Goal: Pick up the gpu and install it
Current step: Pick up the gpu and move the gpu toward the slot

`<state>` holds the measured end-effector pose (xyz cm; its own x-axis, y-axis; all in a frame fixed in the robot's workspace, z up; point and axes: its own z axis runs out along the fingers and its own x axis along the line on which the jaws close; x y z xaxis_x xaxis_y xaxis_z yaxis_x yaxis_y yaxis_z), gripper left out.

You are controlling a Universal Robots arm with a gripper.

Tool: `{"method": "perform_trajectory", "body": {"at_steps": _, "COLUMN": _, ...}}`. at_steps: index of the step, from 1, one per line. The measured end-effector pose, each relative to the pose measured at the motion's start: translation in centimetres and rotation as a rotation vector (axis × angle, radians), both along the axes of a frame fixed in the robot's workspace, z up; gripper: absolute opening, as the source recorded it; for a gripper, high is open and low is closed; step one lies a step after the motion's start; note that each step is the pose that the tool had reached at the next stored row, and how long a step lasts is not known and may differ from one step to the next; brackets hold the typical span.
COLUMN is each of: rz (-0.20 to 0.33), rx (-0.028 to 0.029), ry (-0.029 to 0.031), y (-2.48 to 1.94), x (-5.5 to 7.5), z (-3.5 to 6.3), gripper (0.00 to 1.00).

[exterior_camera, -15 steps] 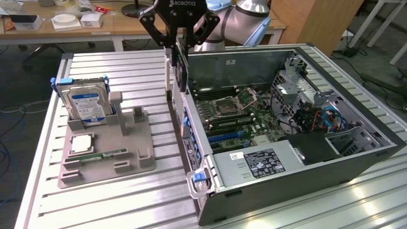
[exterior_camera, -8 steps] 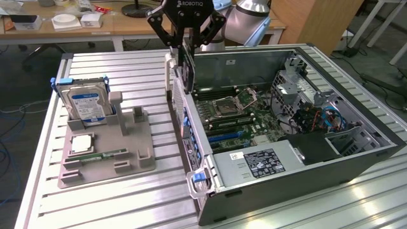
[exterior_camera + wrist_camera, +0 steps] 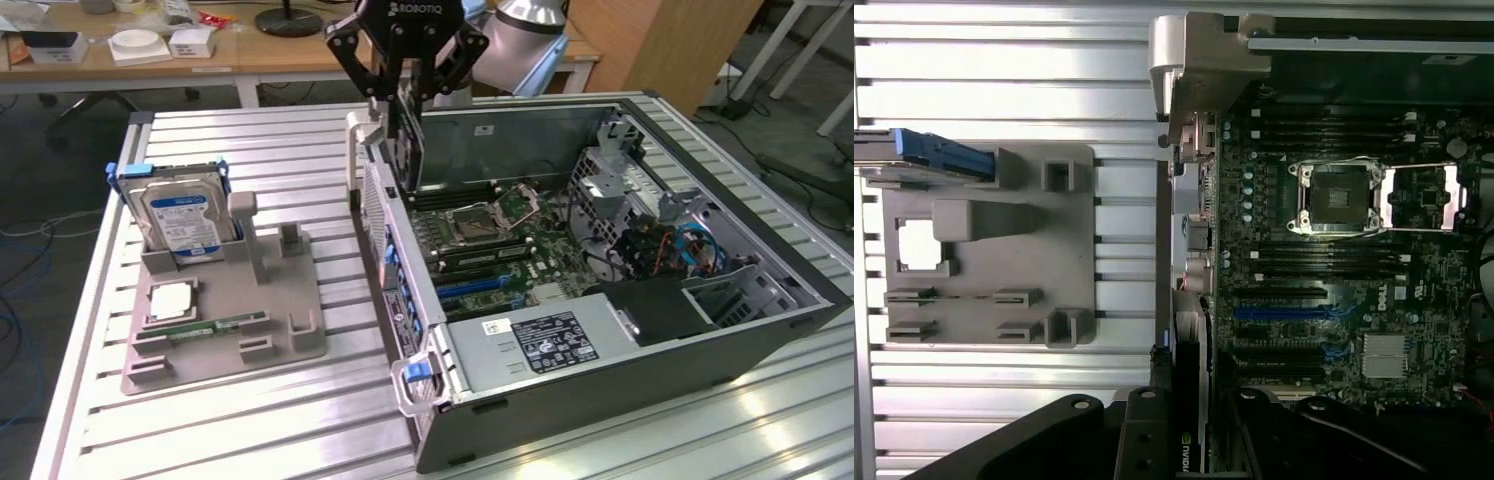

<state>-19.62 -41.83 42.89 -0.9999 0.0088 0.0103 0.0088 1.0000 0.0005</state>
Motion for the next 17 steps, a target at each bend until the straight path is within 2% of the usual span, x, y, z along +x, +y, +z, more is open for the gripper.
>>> {"method": "perform_trajectory", "body": {"at_steps": 12, "rz": -0.026, "rx": -0.0034, "ry": -0.0001, "y": 0.00, "x": 1.2, "z": -0.07, "gripper": 0.26}}
{"method": "perform_trajectory", "body": {"at_steps": 14, "rz": -0.031, "rx": -0.0099, "ry": -0.0001, "y": 0.00, "x": 1.4, "z": -0.06, "gripper": 0.26}}
{"method": "perform_trajectory", "body": {"at_steps": 17, "rz": -0.041, "rx": -0.0251, "ry": -0.0003, "y": 0.00, "x": 1.6, "z": -0.08, "gripper": 0.26}}
